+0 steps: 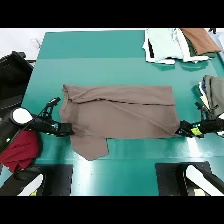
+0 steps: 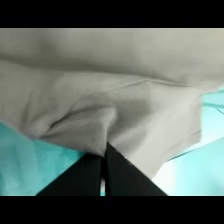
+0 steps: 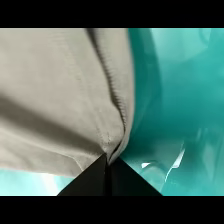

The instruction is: Fold the shirts.

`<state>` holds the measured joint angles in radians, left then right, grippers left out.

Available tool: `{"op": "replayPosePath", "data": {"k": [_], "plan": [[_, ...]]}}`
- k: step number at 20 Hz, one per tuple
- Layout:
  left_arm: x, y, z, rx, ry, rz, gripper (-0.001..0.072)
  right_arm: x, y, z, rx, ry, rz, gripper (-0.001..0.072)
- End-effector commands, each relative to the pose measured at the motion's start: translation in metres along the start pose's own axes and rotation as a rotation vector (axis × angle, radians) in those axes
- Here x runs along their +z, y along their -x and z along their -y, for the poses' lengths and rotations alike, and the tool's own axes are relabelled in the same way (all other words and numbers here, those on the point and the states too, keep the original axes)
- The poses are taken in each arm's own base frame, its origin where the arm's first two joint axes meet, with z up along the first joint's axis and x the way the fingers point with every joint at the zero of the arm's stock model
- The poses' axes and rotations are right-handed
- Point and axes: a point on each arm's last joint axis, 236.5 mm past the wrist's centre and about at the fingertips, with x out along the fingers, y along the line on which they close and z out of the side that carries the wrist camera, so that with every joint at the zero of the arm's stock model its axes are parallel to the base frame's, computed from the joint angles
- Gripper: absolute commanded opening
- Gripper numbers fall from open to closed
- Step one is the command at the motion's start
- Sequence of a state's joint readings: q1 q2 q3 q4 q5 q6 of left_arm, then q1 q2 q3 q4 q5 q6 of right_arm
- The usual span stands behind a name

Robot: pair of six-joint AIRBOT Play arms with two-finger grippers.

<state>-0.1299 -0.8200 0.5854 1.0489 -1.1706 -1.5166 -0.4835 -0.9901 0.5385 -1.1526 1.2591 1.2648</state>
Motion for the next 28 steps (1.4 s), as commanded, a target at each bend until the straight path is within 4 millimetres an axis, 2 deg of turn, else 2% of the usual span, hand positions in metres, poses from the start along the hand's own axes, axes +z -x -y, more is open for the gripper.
{"op": "replayPosePath", "data": {"k": [1,5,7,9,12,15,17,20,22,23,24,25,26,28], "plan": [[-0.005,0.032,0.001,0.050,-0.019,0.057,0.0018,-0.001,0.023,-0.007,-0.035,0.084,0.031,0.0022],[-0.053,0.063,0.018,0.029,-0.045,-0.030,0.0019,-0.005,0.082,-0.016,-0.122,0.169,0.094,0.0022],[-0.049,0.076,0.025,0.028,-0.068,-0.010,0.0019,0.003,0.102,-0.020,-0.148,0.172,0.161,0.0021],[-0.017,0.084,0.027,0.045,-0.093,0.083,0.0020,0.017,0.111,-0.026,-0.152,0.186,0.191,0.0021],[0.036,0.084,0.009,0.145,-0.124,0.160,0.0021,0.052,0.107,-0.041,-0.147,0.229,0.185,0.0021],[0.091,0.064,-0.009,0.208,-0.136,0.180,0.0022,0.093,0.094,-0.057,-0.139,0.264,0.157,0.0021],[0.120,0.048,-0.015,0.219,-0.139,0.176,0.0022,0.116,0.079,-0.065,-0.134,0.269,0.116,0.0022],[0.155,0.028,-0.023,0.225,-0.126,0.197,0.0023,0.146,0.059,-0.076,-0.119,0.281,0.075,0.0022],[0.170,0.021,-0.025,0.226,-0.121,0.225,0.0025,0.166,0.052,-0.086,-0.083,0.279,0.076,0.0029],[0.174,0.021,-0.025,0.224,-0.115,0.238,0.0177,0.177,0.050,-0.094,-0.047,0.271,0.090,0.0144],[0.178,0.023,-0.024,0.220,-0.093,0.257,0.0494,0.189,0.052,-0.101,-0.002,0.254,0.114,0.0376],[0.181,0.026,-0.022,0.217,-0.084,0.268,0.0602,0.200,0.057,-0.109,0.050,0.245,0.136,0.0488],[0.184,0.032,-0.018,0.214,-0.091,0.275,0.0598,0.206,0.061,-0.115,0.096,0.254,0.148,0.0515],[0.187,0.041,-0.010,0.206,-0.099,0.275,0.0597,0.206,0.070,-0.107,0.153,0.259,0.143,0.0515]]}}
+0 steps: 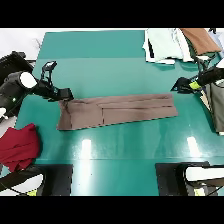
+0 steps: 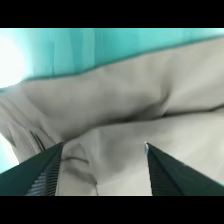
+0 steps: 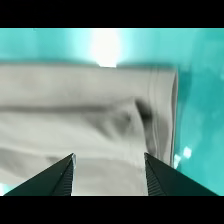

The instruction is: Fold the shirts.

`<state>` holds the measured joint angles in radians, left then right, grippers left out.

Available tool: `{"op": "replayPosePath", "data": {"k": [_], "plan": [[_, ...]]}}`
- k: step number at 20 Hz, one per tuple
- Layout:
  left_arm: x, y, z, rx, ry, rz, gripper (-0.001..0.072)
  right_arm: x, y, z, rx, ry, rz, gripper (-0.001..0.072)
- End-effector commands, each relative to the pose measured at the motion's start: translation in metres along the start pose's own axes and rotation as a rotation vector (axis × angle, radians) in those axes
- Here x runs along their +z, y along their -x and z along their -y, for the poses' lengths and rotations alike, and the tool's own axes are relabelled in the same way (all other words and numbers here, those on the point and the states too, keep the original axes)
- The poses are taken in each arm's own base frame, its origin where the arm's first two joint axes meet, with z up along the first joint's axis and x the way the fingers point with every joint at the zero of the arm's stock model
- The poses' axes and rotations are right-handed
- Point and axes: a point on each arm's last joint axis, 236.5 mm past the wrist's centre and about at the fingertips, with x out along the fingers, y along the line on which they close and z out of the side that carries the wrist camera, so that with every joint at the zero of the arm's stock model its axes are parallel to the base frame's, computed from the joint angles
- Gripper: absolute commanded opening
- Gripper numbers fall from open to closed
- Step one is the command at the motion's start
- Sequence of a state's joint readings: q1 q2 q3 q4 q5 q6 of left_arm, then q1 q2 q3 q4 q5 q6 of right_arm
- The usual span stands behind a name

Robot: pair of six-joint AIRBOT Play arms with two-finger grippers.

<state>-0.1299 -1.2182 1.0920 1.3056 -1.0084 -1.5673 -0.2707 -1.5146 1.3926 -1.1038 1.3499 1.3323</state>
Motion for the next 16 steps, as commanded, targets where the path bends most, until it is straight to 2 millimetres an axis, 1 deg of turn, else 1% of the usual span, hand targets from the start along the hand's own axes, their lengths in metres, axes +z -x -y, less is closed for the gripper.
{"op": "replayPosePath", "data": {"k": [1,2,3,4,5,6,8,10,12,13,14,15,16], "plan": [[0.014,0.009,0.006,-0.012,0.008,0.018,0.0597,0.005,0.007,0.004,0.115,-0.016,0.000,0.0515],[0.015,0.011,0.009,-0.022,0.013,0.018,0.0594,-0.007,0.007,0.018,0.123,-0.033,-0.028,0.0521],[0.015,0.011,0.013,-0.042,0.024,0.018,0.0385,-0.017,0.005,0.031,0.130,-0.077,-0.046,0.0558],[0.015,0.011,0.020,-0.070,0.037,0.021,0.0070,-0.029,0.000,0.047,0.135,-0.131,-0.064,0.0563],[0.018,0.012,0.029,-0.110,0.049,0.031,0.0028,-0.042,-0.007,0.058,0.152,-0.159,-0.084,0.0589],[0.021,0.013,0.038,-0.149,0.070,0.042,0.0023,-0.053,-0.015,0.064,0.184,-0.190,-0.108,0.0595],[0.026,0.014,0.052,-0.204,0.100,0.056,0.0023,-0.066,-0.035,0.063,0.272,-0.252,-0.139,0.0595],[0.023,0.009,0.065,-0.216,0.077,0.048,0.0022,-0.073,-0.058,0.055,0.334,-0.281,-0.169,0.0594],[0.012,-0.005,0.086,-0.234,0.040,0.011,0.0022,-0.072,-0.078,0.040,0.362,-0.267,-0.189,0.0591],[0.005,-0.014,0.098,-0.243,0.023,-0.011,0.0022,-0.067,-0.086,0.033,0.369,-0.253,-0.179,0.0516],[-0.002,-0.025,0.111,-0.252,0.002,-0.031,0.0022,-0.062,-0.091,0.027,0.365,-0.238,-0.164,0.0422],[-0.006,-0.035,0.123,-0.262,-0.003,-0.040,0.0022,-0.057,-0.092,0.019,0.368,-0.222,-0.149,0.0305],[-0.010,-0.046,0.137,-0.273,-0.011,-0.045,0.0022,-0.052,-0.090,0.013,0.367,-0.181,-0.135,0.0156]]}}
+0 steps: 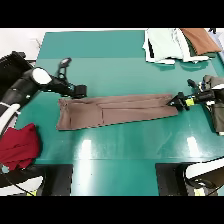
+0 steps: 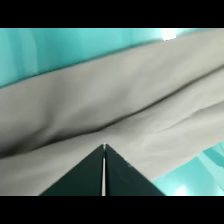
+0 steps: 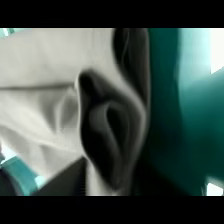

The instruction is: Fold the shirts.

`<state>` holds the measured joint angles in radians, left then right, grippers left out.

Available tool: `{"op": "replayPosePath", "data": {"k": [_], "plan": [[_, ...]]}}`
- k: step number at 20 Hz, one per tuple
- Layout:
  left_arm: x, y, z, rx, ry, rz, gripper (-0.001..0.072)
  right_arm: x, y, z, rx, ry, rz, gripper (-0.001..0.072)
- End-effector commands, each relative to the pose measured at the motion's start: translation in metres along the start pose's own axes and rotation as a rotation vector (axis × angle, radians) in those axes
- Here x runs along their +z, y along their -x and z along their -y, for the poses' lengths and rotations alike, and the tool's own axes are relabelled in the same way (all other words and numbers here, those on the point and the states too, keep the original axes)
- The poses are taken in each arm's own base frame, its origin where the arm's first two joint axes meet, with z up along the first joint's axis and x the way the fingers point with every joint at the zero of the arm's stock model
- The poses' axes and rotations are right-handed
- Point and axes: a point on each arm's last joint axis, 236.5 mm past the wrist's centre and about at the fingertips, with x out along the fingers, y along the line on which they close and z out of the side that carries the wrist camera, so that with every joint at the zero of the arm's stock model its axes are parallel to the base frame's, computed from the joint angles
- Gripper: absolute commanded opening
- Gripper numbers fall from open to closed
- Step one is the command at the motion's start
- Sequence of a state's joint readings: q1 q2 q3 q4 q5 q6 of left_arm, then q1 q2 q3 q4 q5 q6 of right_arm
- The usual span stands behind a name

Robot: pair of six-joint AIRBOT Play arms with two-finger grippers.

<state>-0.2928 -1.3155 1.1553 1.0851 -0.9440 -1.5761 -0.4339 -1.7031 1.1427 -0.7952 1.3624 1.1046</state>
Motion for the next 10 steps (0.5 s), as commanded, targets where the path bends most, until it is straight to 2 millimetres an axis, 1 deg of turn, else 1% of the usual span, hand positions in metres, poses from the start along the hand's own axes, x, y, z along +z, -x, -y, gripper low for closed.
{"op": "replayPosePath", "data": {"k": [1,2,4,7,9,10], "plan": [[-0.012,-0.043,0.037,-0.046,-0.028,-0.025,0.0021,0.011,-0.008,-0.024,0.016,0.092,0.028,0.0049],[-0.014,-0.057,0.047,-0.056,-0.042,-0.036,0.0022,0.015,0.002,-0.037,0.017,0.130,0.044,0.0022],[-0.019,-0.084,0.067,-0.078,-0.068,-0.073,0.0021,0.021,0.031,-0.075,0.012,0.237,0.090,0.0022],[-0.022,-0.124,0.092,-0.102,-0.101,-0.118,0.0021,0.017,0.072,-0.149,-0.003,0.389,0.167,0.0022],[-0.026,-0.143,0.104,-0.114,-0.118,-0.139,0.0022,0.008,0.089,-0.200,-0.008,0.493,0.224,0.0022],[-0.028,-0.150,0.107,-0.117,-0.122,-0.150,0.0021,0.002,0.095,-0.222,-0.004,0.533,0.242,0.0022]]}}
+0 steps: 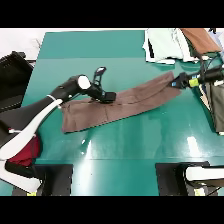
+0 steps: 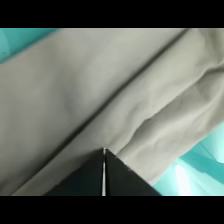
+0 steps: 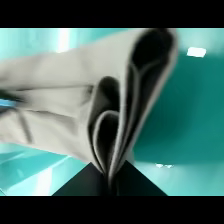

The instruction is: Fold the shirts.

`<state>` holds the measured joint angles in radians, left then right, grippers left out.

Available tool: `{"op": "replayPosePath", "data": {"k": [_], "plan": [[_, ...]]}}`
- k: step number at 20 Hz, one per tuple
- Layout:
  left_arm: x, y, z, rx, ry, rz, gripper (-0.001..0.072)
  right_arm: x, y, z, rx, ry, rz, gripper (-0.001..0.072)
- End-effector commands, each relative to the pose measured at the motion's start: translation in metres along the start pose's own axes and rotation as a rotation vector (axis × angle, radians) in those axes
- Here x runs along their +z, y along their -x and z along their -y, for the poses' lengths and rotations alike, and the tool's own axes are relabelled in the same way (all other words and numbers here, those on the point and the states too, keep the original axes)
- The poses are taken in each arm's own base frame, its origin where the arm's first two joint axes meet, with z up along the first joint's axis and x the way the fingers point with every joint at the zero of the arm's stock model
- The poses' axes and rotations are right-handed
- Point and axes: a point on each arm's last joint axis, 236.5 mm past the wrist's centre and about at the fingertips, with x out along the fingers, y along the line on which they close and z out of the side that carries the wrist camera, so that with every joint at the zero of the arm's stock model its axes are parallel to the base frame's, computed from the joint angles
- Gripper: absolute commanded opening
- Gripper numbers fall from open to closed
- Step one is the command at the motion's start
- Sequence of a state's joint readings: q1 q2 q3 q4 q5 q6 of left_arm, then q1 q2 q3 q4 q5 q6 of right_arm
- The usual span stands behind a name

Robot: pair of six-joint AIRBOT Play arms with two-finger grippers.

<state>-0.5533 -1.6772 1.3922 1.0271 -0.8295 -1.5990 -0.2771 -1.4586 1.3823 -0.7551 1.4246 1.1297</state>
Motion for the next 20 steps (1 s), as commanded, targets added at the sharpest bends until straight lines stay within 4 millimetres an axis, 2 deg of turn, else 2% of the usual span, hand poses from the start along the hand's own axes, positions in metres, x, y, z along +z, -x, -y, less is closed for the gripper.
{"op": "replayPosePath", "data": {"k": [1,3,7,10,12,14,15,18,20], "plan": [[-0.004,-0.037,0.016,-0.019,-0.019,-0.043,0.0021,0.017,0.028,-0.086,0.012,0.147,0.076,0.0021],[-0.003,-0.045,0.014,-0.023,0.000,-0.041,0.0021,0.016,0.031,-0.125,0.034,0.202,0.089,0.0022],[0.007,-0.047,0.015,-0.029,0.021,-0.005,0.0022,0.009,0.022,-0.186,0.090,0.299,0.070,0.0022],[0.008,-0.045,0.014,-0.031,0.032,-0.007,0.0021,0.002,0.011,-0.218,0.127,0.337,0.062,0.0022],[0.017,-0.032,0.008,-0.031,0.064,0.001,0.0021,-0.003,0.003,-0.232,0.146,0.349,0.055,0.0022],[0.039,-0.002,0.000,-0.014,0.048,0.051,0.0021,-0.008,-0.004,-0.246,0.164,0.372,0.052,0.0022],[0.056,0.022,-0.006,0.002,0.036,0.102,0.0021,-0.011,-0.008,-0.253,0.174,0.382,0.048,0.0022],[0.107,0.119,-0.029,0.056,0.015,0.284,0.0022,-0.027,-0.033,-0.287,0.261,0.398,0.007,0.0022],[0.131,0.202,-0.048,0.121,-0.001,0.424,0.0022,-0.041,-0.064,-0.322,0.351,0.424,-0.015,0.0022]]}}
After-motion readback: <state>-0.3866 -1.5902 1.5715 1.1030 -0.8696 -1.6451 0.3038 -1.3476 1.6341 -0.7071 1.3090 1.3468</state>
